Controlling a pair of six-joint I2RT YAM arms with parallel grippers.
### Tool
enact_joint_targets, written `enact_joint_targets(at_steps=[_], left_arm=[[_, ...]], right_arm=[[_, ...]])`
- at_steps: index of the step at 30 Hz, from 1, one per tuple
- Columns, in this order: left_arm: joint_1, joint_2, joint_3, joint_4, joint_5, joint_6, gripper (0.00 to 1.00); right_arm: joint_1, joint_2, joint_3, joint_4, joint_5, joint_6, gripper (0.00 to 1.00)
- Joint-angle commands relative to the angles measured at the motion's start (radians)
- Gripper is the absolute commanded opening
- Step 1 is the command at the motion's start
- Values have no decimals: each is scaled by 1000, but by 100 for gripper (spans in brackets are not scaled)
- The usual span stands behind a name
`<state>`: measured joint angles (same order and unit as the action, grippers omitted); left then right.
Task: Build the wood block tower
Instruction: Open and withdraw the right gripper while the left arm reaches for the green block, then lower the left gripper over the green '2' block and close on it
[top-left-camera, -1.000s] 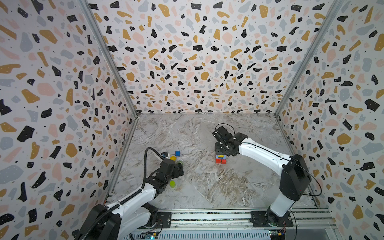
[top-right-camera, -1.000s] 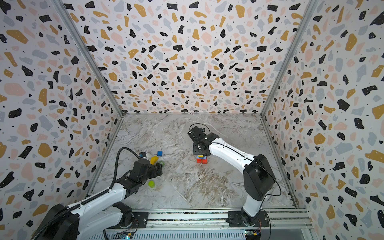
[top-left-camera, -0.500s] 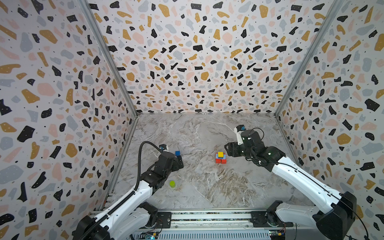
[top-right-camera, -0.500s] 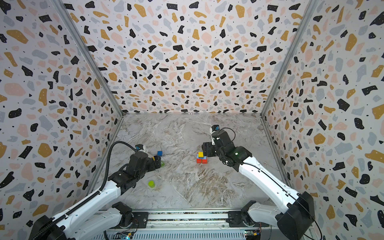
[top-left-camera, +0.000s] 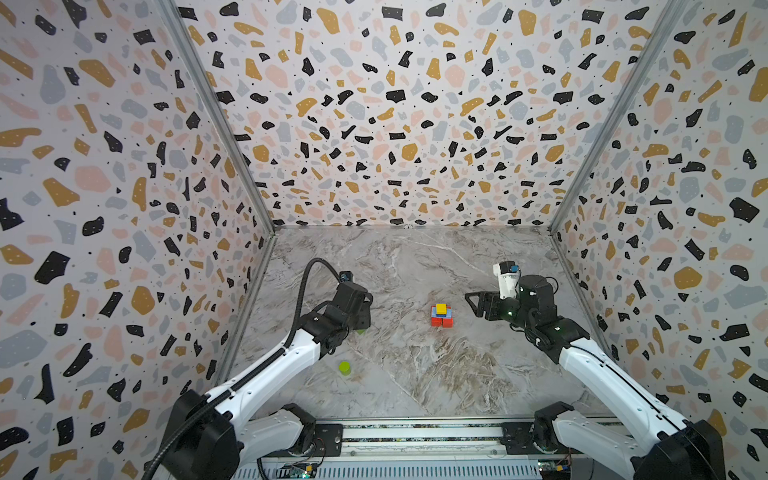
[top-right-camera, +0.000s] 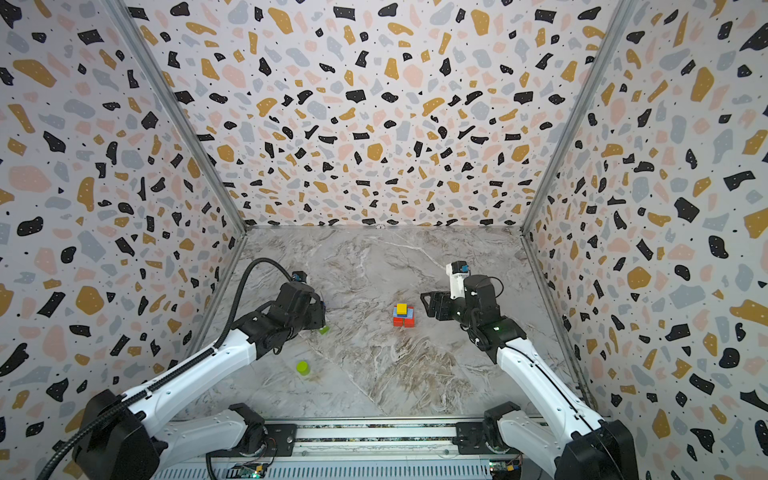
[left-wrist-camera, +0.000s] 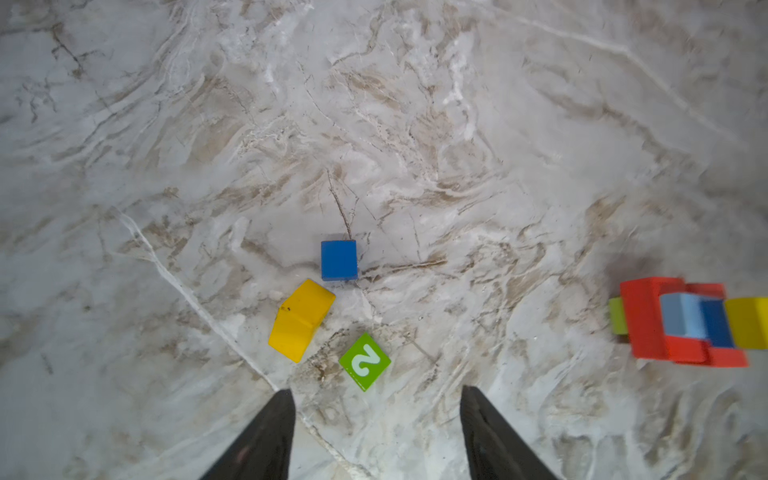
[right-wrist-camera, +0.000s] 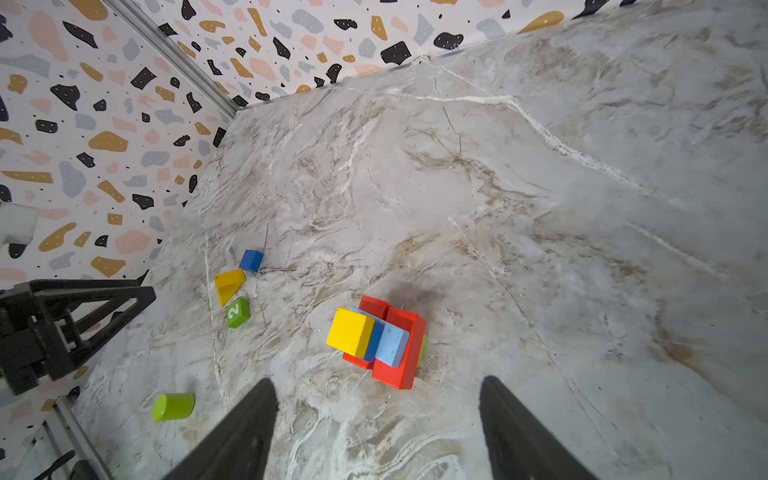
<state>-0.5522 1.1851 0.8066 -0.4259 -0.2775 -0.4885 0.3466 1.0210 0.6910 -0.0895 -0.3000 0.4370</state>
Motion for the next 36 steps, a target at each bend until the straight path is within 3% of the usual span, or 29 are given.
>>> enact_joint_targets(at_steps=[1,4,17,36], left_arm=[[-5,53,26,-38,1,62,49],[-5,93,24,-8,12,64,43],[-5,298,80,-5,24,72,42],[-5,395,16,78,-21,32,53]], right_arm=[[-21,6,-21,130,-82,14,77],[-38,30,-41,158,-90,9,77],[-105,35,-113,237,-167,5,76],[-129,41,-160,318,-257,49,76]])
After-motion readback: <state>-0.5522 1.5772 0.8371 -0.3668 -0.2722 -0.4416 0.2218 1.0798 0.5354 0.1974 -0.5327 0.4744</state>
